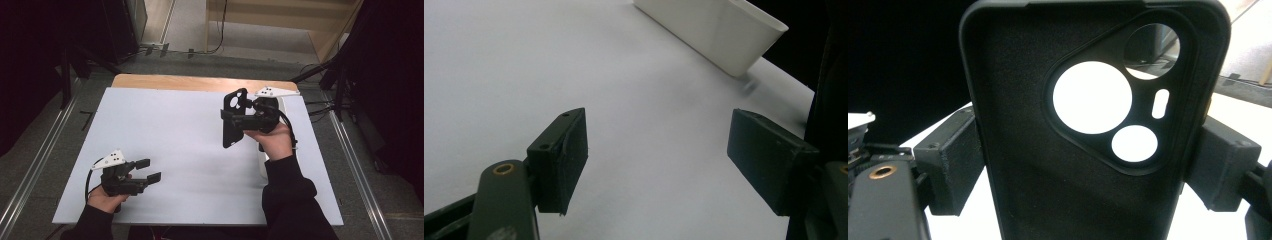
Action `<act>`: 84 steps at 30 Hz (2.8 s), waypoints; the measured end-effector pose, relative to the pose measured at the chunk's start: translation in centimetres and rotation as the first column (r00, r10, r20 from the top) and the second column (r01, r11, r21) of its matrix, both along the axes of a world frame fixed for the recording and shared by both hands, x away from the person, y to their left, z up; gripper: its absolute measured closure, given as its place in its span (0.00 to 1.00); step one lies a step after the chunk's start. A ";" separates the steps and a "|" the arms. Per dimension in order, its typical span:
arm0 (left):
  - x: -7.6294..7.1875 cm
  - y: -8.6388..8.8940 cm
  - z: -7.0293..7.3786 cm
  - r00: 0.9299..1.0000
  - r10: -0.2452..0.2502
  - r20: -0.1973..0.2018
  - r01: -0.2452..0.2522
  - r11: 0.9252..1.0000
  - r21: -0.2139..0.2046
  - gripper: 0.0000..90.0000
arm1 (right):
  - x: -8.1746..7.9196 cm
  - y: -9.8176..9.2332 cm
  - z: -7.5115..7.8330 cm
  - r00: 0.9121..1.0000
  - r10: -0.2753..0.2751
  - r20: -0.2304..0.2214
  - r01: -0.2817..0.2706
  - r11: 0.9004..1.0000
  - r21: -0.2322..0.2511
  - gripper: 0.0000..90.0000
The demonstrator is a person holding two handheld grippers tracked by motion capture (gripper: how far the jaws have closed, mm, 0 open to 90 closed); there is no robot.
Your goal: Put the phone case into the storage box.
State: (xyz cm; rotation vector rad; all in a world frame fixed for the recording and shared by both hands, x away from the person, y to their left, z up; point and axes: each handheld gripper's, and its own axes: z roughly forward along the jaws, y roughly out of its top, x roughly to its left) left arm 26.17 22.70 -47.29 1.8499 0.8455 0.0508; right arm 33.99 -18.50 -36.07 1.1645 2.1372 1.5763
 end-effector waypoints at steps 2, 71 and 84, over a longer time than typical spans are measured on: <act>0.0 0.0 0.0 1.000 -0.003 -0.006 0.003 1.000 -0.005 0.27 | 0.1 -0.2 0.4 1.000 -0.013 0.010 0.013 1.000 -0.012 0.14; 0.3 0.0 0.1 1.000 0.007 -0.005 -0.007 1.000 -0.018 0.27 | 5.5 -9.8 0.8 0.900 -0.434 0.042 0.435 0.899 -0.054 0.14; 0.5 -0.2 0.0 1.000 -0.003 -0.004 0.003 1.000 -0.013 0.27 | 7.7 -10.2 0.9 0.869 -0.493 0.043 0.495 0.866 -0.072 0.14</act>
